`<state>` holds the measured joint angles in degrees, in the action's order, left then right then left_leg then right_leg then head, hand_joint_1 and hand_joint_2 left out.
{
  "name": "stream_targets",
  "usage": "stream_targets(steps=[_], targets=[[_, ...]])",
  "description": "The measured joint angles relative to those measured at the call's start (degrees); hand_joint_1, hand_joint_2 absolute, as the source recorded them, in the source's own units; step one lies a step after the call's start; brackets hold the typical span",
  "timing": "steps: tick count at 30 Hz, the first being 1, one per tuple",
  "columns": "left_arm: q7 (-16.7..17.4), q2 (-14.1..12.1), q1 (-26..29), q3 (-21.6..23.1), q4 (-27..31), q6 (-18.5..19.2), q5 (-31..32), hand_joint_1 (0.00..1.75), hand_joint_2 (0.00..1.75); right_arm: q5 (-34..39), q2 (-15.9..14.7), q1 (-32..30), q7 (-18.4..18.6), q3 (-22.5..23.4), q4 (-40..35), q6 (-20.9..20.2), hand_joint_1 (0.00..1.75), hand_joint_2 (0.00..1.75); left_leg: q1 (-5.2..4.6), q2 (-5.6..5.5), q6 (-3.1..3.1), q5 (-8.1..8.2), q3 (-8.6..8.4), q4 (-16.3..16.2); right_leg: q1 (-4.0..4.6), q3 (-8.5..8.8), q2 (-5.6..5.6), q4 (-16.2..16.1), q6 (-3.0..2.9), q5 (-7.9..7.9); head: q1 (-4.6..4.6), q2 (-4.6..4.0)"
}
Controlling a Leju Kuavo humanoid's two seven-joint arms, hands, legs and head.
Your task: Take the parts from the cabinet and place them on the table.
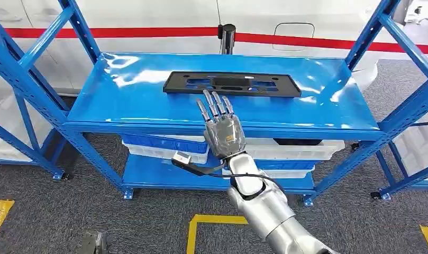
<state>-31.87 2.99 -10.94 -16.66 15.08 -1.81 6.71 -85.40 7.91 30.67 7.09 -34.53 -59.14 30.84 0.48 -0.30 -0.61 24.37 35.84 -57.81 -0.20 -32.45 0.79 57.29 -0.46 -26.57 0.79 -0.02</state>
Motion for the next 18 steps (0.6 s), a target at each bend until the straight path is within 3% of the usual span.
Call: stream_targets(steps=[1,2,3,4,5,6,8,10,12,13,15,16,17,18], targets=[[0.02,0.00,0.02,-0.02,0.00,0.00,0.07,0.00,0.00,-0.52,0.00,0.00,0.53,0.32,0.02,-0.39,0.00,1.75,-0.15,-0.03,-0.22,0.08,-0.05,0.02,-0.10,0.06,0.00,-0.09,0.17,-0.02,0.00,0.00],[0.07,0.02,-0.07,-0.26,0.04,0.00,0.48,0.00,0.00,-2.62,0.00,0.24,2.64,1.88,0.26,-1.88,0.00,1.75,0.35,0.11,-1.45,-0.31,-1.98,1.34,0.02,-1.44,-0.32,3.21,0.65,-1.56,-0.09,0.00],[0.11,-0.02,0.01,-0.90,0.04,-0.04,0.66,0.00,0.00,-3.95,-0.44,0.06,4.02,3.10,1.58,-2.88,0.00,1.75,0.23,0.06,-1.90,0.40,-2.37,1.28,-0.40,-10.79,-0.32,17.53,0.75,-5.04,-0.50,0.00],[0.13,0.00,0.15,-0.94,0.04,-0.04,0.79,0.00,0.00,-4.15,-0.44,0.11,4.30,3.39,2.12,-3.06,0.00,1.75,0.32,-0.18,-1.40,1.05,-3.05,1.21,-0.95,-8.22,-0.42,10.11,2.38,-0.63,-0.59,0.00],[0.13,0.00,0.15,-0.94,0.04,-0.04,0.89,0.00,0.00,-4.21,-0.39,0.18,4.41,3.45,2.29,-3.06,0.00,1.75,0.38,-0.23,-1.07,1.44,-3.48,1.15,-1.29,-5.97,-0.63,5.05,2.98,1.68,-0.61,0.00],[0.13,-0.02,0.14,-0.98,0.04,-0.07,0.92,0.00,0.00,-4.33,-0.37,0.27,4.48,3.54,2.51,-3.08,0.00,1.75,0.29,-0.25,-0.62,1.87,-3.65,1.04,-1.62,-4.55,-0.97,1.22,3.17,2.99,-0.68,0.00],[0.15,-0.09,0.10,-1.03,0.04,-0.13,1.01,0.00,0.00,-4.35,-0.18,0.48,4.63,3.82,3.08,-3.17,0.00,1.75,-0.13,-0.23,0.05,2.63,-3.71,0.60,-1.37,-3.70,-0.67,0.93,1.78,2.84,-0.44,0.00],[0.17,-0.09,0.12,-1.03,0.04,-0.13,1.01,0.00,0.00,-4.35,-0.02,0.66,4.65,4.19,3.50,-3.15,0.00,1.75,0.37,-0.19,0.50,2.92,-4.00,0.73,-0.85,-3.63,-0.54,1.06,0.89,2.48,-0.44,0.00],[0.22,-0.09,0.06,-1.01,0.07,-0.13,1.05,0.00,0.00,-4.00,0.37,1.17,4.61,4.28,3.89,-2.95,0.00,1.75,0.83,0.04,1.17,4.13,-3.66,-0.98,-1.26,-2.92,-0.28,0.89,0.12,2.24,-0.37,0.00],[0.22,-0.07,-0.01,-1.01,0.07,-0.15,1.16,0.00,0.00,-3.82,0.61,1.48,4.52,4.30,4.22,-2.93,0.00,1.75,0.84,0.13,1.32,5.69,-1.92,-4.49,-1.15,-2.63,-0.29,0.89,-0.33,1.95,-0.26,0.00],[0.24,-0.18,0.15,-1.05,0.07,-0.22,1.16,0.00,0.00,-3.58,0.68,1.60,4.17,4.30,4.79,-2.86,0.00,1.75,0.83,0.12,1.57,9.13,3.50,-13.94,-0.81,-2.19,-0.30,0.89,-0.92,1.53,-0.26,0.00],[0.31,-0.22,0.29,-1.05,0.07,-0.28,1.16,0.00,0.00,-3.54,0.66,1.50,4.11,4.30,5.16,-2.84,0.00,1.75,0.83,0.13,1.57,9.63,5.86,-17.22,-0.65,-2.00,-0.29,0.89,-1.12,1.37,-0.26,0.00],[0.31,-0.22,0.41,-1.05,0.07,-0.33,1.16,0.00,0.00,-3.45,0.66,1.48,4.08,4.30,5.51,-2.80,0.00,1.75,0.82,0.12,1.43,8.74,7.12,-17.93,-0.50,-1.80,-0.25,0.89,-1.23,1.20,-0.28,0.00],[0.31,-0.22,0.45,-1.05,0.07,-0.31,1.16,0.00,0.00,-3.45,0.66,1.50,4.08,4.30,5.81,-2.80,0.00,1.75,0.81,0.12,1.18,6.63,6.90,-15.92,-0.42,-1.49,-0.15,0.89,-1.24,0.99,-0.22,0.00]])
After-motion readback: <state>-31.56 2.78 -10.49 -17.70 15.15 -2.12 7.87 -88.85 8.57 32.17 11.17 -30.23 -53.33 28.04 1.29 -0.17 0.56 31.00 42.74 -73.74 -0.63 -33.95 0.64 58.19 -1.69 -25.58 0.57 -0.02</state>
